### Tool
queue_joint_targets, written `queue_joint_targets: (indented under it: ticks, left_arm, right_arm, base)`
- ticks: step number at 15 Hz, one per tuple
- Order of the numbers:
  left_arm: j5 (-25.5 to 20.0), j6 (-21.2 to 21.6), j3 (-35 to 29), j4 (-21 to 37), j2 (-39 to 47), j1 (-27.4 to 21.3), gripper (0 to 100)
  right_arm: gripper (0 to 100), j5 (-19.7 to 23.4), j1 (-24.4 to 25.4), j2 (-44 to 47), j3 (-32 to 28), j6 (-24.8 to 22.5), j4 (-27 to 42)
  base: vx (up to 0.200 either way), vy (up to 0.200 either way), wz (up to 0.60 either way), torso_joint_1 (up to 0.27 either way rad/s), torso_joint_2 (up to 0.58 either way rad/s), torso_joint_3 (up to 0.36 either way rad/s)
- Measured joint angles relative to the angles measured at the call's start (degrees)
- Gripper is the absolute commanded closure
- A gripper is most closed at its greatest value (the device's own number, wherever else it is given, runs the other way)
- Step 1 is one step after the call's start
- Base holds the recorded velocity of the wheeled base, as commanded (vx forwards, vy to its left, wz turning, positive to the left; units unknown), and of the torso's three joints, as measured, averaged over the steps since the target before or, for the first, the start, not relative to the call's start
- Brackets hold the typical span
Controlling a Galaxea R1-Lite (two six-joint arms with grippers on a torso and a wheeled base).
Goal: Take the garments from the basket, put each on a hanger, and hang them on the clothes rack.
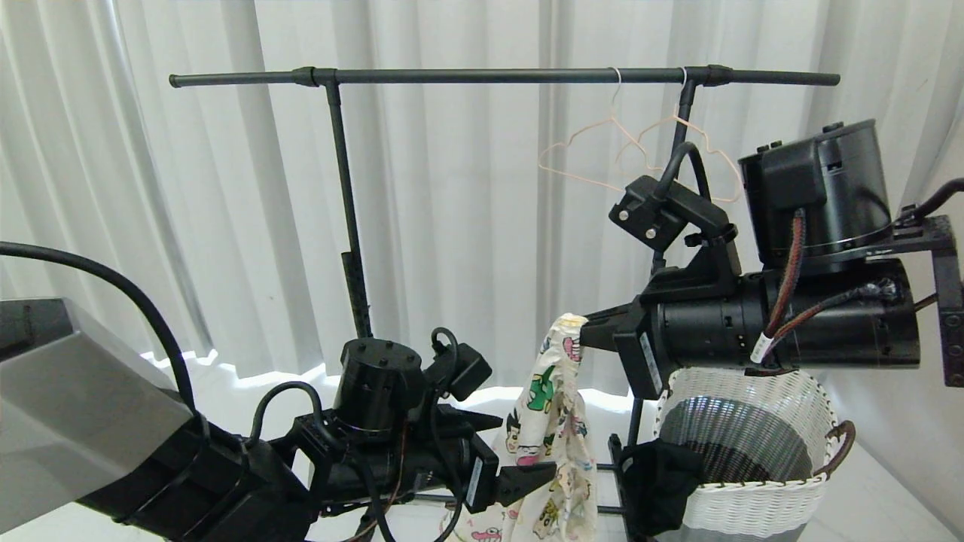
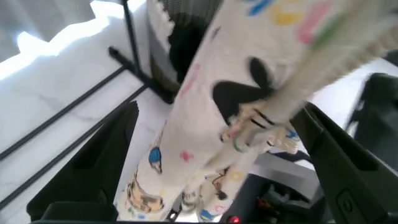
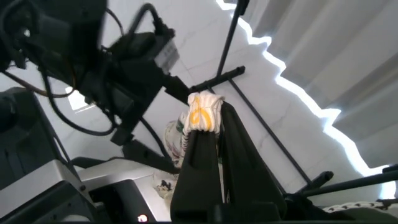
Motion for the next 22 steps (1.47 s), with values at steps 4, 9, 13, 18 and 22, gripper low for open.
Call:
queue_joint_targets:
  ticks: [4,9,13,18,22]
  left_arm:
    - [1.1,0.2,4.5,-5.9,0.3,0.0,0]
    - [0.9,0.0,7.4,-13.5,-0.1,-2.0,0]
    - [7.8,-0.2,5.4,-15.9,3.0,-2.3,0]
    - [9.0,1.2,11.4,-19.0,5.0,0.7,0]
    - [10.0,7.4,15.1,-20.3,7.0,5.7,0]
  right_arm:
    - [100,-3.4,0.3,1.4,-0.4,0.0,-0.1]
    - [100,-3.6,1.9,3.1,-2.3,0.0,-0.1]
    - [100,-3.9,2.8,3.5,-3.2,0.0,0.3]
    - [100,-8.2,2.3,3.2,-3.2,0.0,1.3]
    - [100,-8.6,1.6,1.4,-3.1,0.0,3.7]
  base:
    - [0.0,0.0,0.0,0.0,0.0,0.0]
    - [0.0,0.0,0.0,0.0,0.0,0.0]
    - [0.0,0.0,0.0,0.0,0.0,0.0]
    - [0.0,0.0,0.0,0.0,0.0,0.0]
    - [0.0,0.0,0.0,0.0,0.0,0.0]
